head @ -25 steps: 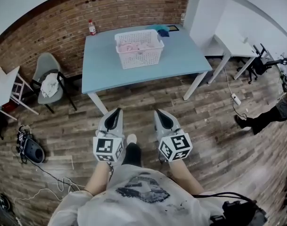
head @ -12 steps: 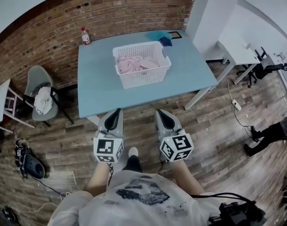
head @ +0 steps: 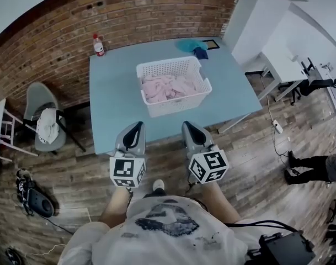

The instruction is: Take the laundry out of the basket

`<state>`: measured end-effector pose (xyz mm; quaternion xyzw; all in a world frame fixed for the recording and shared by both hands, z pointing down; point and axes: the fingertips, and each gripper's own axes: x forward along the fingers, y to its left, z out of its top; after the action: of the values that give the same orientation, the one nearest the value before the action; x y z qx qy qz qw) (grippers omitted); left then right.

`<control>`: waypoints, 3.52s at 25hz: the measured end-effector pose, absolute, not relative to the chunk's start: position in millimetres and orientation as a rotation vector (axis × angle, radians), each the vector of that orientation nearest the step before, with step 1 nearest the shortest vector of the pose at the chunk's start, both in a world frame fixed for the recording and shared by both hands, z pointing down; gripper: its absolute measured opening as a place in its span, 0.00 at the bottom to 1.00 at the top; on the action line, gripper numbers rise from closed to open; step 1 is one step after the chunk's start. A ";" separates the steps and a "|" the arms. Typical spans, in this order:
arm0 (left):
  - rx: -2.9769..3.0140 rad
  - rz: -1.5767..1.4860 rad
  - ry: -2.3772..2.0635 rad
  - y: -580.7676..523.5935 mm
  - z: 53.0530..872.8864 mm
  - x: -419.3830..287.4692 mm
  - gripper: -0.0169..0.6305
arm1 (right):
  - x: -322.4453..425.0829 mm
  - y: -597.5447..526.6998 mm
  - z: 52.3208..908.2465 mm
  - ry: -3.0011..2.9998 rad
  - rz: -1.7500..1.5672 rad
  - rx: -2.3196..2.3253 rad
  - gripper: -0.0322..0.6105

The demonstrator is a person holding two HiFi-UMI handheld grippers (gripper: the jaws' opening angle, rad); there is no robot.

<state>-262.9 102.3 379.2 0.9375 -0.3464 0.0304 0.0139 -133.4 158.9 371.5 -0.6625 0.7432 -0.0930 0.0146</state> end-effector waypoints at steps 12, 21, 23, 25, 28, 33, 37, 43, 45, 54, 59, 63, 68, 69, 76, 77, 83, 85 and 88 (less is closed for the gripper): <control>2.903 0.142 -1.101 32.9 388.9 -241.8 0.01 | -94.9 88.7 379.4 2.298 -0.318 -2.063 0.05; 2.874 0.179 -1.178 -49.3 388.1 -178.5 0.01 | -31.6 2.2 391.4 2.352 -0.374 -1.983 0.05; 2.861 0.194 -1.200 -69.8 388.8 -159.3 0.01 | -11.8 -20.5 392.4 2.365 -0.391 -1.957 0.05; 2.848 0.215 -1.227 -89.3 389.7 -140.9 0.01 | 6.7 -42.4 393.9 2.385 -0.408 -1.924 0.05; 2.816 0.242 -1.281 -115.1 391.7 -116.3 0.01 | 30.7 -71.8 398.8 2.433 -0.439 -1.864 0.05; 2.745 0.292 -1.381 -150.6 397.9 -88.8 0.01 | 57.3 -119.5 403.2 2.516 -0.476 -1.758 0.05; 2.695 0.312 -1.458 -169.8 401.3 -74.9 0.01 | 68.4 -147.3 405.5 2.592 -0.489 -1.662 0.05; 2.624 0.323 -1.546 -181.3 409.4 -73.5 0.01 | 71.6 -167.9 415.4 2.658 -0.528 -1.569 0.05; 2.613 0.332 -1.552 -181.7 412.5 -73.9 0.01 | 72.1 -170.0 419.6 2.667 -0.546 -1.559 0.05; 2.595 0.336 -1.537 -193.5 423.5 -85.7 0.01 | 61.8 -180.1 435.3 2.723 -0.587 -1.584 0.05; 2.601 0.335 -1.505 -199.3 431.4 -93.9 0.01 | 58.6 -185.9 441.8 2.736 -0.607 -1.628 0.05; 2.605 0.318 -1.497 -202.9 430.9 -101.8 0.01 | 50.1 -186.8 441.4 2.743 -0.603 -1.640 0.05; 2.609 0.309 -1.479 -204.6 431.9 -104.5 0.01 | 42.6 -187.3 442.2 2.770 -0.599 -1.644 0.05; 2.608 0.308 -1.478 -204.9 432.1 -105.1 0.01 | 41.5 -187.6 443.8 2.784 -0.603 -1.643 0.05; 2.589 0.304 -1.474 -204.9 439.1 -107.1 0.01 | 38.2 -190.8 459.9 2.897 -0.649 -1.610 0.05; 2.587 0.301 -1.475 -205.0 439.8 -107.3 0.01 | 36.3 -191.6 463.2 2.920 -0.660 -1.593 0.11; 2.573 0.278 -1.488 -206.6 439.5 -112.4 0.01 | 17.4 -193.0 490.9 3.122 -0.750 -1.433 0.36; 2.565 0.270 -1.495 -207.6 439.5 -115.5 0.01 | 12.4 -193.2 502.6 3.169 -0.801 -1.390 0.43; 2.554 0.262 -1.503 -208.9 439.8 -118.5 0.01 | 7.3 -192.0 520.7 3.238 -0.865 -1.340 0.54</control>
<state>-118.5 -208.9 439.8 0.8555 -0.5035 0.0878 0.0831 7.3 -192.0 520.7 -0.3610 0.8727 -0.2331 -0.2319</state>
